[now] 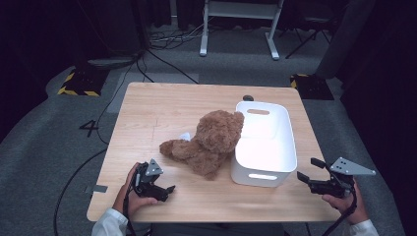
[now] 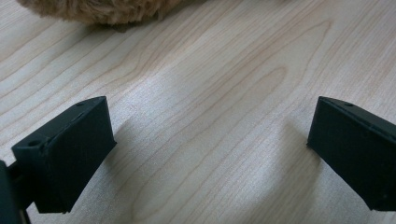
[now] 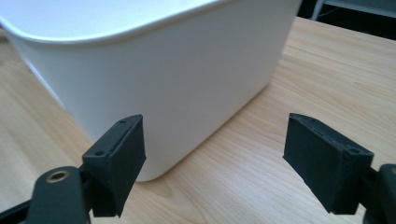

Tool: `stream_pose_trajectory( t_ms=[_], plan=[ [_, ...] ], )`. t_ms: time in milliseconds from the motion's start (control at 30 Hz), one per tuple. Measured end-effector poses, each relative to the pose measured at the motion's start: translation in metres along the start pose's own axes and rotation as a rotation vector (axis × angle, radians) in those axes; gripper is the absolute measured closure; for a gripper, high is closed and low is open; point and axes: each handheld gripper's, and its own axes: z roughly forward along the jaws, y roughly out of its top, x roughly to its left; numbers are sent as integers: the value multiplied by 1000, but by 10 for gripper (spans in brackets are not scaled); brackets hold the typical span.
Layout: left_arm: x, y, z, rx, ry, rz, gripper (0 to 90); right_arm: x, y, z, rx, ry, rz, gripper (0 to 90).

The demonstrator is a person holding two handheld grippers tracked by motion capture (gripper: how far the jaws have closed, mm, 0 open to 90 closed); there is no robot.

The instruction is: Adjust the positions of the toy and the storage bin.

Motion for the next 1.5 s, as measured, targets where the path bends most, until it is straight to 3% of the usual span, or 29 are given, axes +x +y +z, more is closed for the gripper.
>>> stream_pose_trajectory(
  t_ms=[333,567,933,1133,1500],
  plan=[
    [0,0,0,0,2,-4,5,31,-2,8,41,93,-78,198],
    [0,0,0,1,2,-4,5,40,-2,19,50,85,-100,206],
    [0,0,0,0,1,-4,5,31,-4,31,52,72,-110,183],
    [0,0,0,1,1,-4,5,25,-3,34,47,34,-84,213],
    [0,0,0,1,1,-4,5,16,0,41,42,16,-59,218]
  ],
)
